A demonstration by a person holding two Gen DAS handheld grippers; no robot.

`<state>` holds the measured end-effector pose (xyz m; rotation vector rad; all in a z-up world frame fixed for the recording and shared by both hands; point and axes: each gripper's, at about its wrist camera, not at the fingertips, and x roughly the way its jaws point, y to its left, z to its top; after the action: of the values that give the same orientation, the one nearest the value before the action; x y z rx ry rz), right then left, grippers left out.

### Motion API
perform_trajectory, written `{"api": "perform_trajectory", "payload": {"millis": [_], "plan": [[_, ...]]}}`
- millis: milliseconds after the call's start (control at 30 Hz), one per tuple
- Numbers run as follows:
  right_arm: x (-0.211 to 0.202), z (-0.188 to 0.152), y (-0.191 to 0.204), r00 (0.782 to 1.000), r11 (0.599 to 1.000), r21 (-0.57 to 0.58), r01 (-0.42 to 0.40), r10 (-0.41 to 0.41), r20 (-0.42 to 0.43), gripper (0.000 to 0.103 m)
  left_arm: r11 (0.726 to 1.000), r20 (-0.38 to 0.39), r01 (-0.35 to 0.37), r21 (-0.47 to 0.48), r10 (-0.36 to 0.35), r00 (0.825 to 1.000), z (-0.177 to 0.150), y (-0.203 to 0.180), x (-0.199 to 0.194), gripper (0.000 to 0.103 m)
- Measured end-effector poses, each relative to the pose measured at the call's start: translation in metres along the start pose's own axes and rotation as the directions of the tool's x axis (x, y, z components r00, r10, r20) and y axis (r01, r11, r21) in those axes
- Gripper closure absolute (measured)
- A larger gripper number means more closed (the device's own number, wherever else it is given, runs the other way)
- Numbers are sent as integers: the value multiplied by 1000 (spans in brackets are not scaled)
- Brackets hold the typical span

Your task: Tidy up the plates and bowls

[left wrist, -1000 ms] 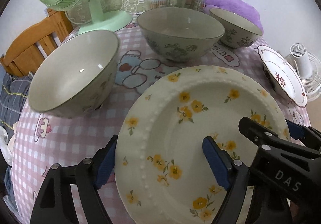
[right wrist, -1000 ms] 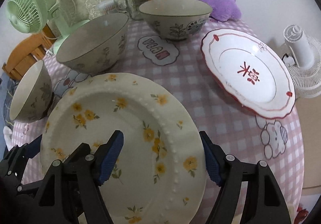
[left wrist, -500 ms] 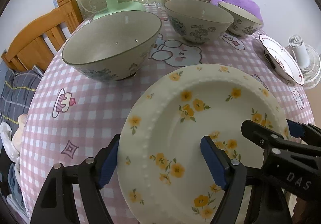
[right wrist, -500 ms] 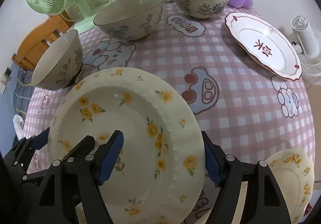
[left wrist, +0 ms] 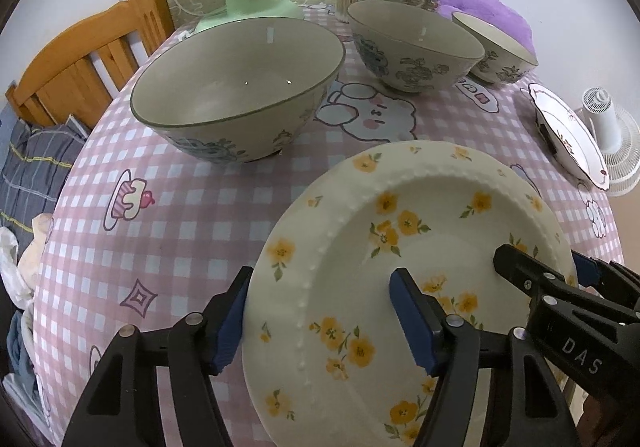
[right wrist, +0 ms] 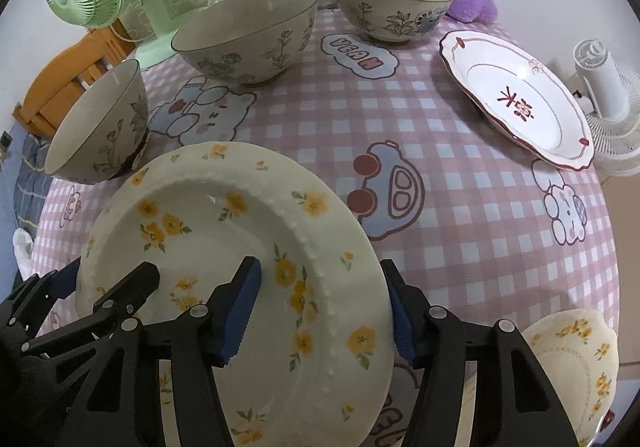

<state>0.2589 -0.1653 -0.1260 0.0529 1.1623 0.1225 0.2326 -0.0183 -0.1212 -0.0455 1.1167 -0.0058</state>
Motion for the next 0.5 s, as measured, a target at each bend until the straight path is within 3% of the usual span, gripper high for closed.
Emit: {"api": "perform_trajectory", "payload": {"millis": [267,500], "plan": [[-21,-10,8,1000,999,39,26,-25,-9,40,999,14,12,42,-12,1000,-3,3,-23,35],[-60,-28,18,997,995,76,71,-73,26,40,995,58,61,81,-66,996,-13,7,-60,35]]}}
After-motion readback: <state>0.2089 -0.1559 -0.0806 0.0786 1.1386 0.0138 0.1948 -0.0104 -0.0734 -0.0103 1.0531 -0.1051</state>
